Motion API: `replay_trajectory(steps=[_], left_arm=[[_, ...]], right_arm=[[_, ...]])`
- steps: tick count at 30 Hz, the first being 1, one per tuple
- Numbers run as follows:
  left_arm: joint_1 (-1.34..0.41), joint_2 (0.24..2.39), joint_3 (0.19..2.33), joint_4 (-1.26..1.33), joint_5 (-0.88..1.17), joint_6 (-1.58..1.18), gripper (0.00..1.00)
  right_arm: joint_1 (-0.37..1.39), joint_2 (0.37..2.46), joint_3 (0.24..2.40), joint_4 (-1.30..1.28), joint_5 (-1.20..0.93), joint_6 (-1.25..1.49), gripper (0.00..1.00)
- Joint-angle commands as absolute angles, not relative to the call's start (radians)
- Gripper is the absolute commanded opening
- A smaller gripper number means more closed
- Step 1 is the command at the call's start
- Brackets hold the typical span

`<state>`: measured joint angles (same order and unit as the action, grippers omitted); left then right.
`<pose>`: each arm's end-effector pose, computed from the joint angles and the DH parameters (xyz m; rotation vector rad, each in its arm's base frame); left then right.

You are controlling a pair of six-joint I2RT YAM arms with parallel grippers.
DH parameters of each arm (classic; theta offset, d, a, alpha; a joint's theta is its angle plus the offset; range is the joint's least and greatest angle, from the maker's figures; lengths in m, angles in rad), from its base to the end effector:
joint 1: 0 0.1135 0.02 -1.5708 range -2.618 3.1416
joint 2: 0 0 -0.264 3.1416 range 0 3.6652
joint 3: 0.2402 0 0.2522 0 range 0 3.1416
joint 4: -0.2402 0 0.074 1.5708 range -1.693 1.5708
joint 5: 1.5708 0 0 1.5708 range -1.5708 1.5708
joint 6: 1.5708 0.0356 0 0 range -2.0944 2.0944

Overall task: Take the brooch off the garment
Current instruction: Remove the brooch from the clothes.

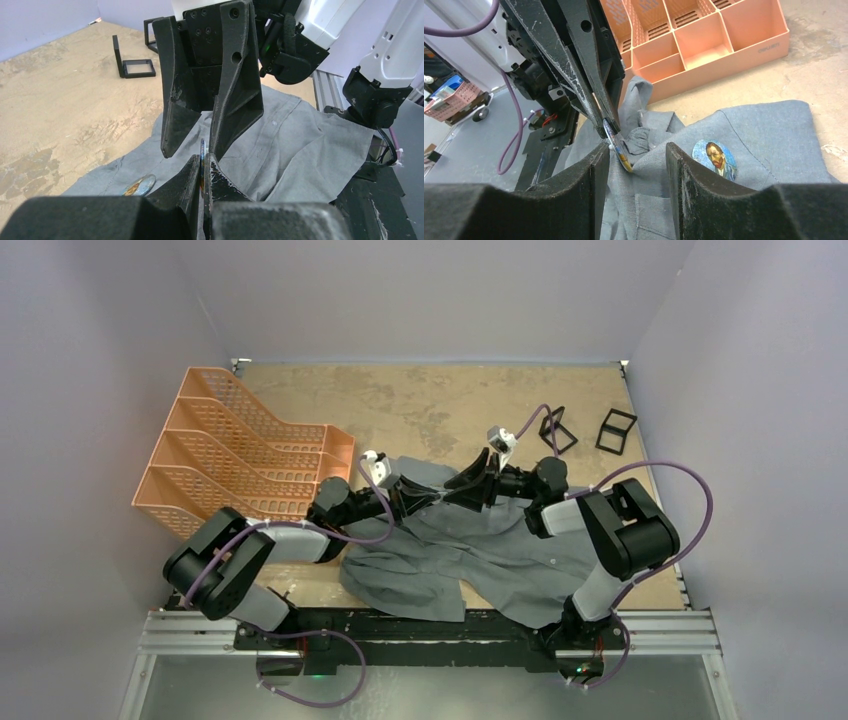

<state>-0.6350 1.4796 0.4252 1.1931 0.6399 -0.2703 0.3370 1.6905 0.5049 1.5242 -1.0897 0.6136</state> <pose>0.2053 -0.1777 0.2072 0.8185 1.3465 -1.1790 0.2581 0.1239 0.2012 -0.8546 1.3343 1.4267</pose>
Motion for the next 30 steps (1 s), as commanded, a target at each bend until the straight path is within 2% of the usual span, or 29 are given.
replay_trajectory(steps=[1, 10, 18, 30], left_arm=[[-0.629, 1.499, 0.415, 1.344, 0.704, -0.345, 0.00], [-0.627, 1.572, 0.411, 1.530, 0.702, -0.467, 0.00], [-0.626, 1.626, 0.371, 1.700, 0.615, -0.563, 0.00], [-0.627, 1.614, 0.334, 1.779, 0.541, -0.581, 0.00]], right_arm=[[0.327, 1.667, 0.511, 2.030, -1.083, 0.579, 0.48], [0.328, 1.665, 0.506, 2.031, -1.115, 0.568, 0.49], [0.331, 1.672, 0.501, 2.032, -1.098, 0.568, 0.48], [0.372, 1.682, 0.506, 2.032, -1.079, 0.574, 0.47]])
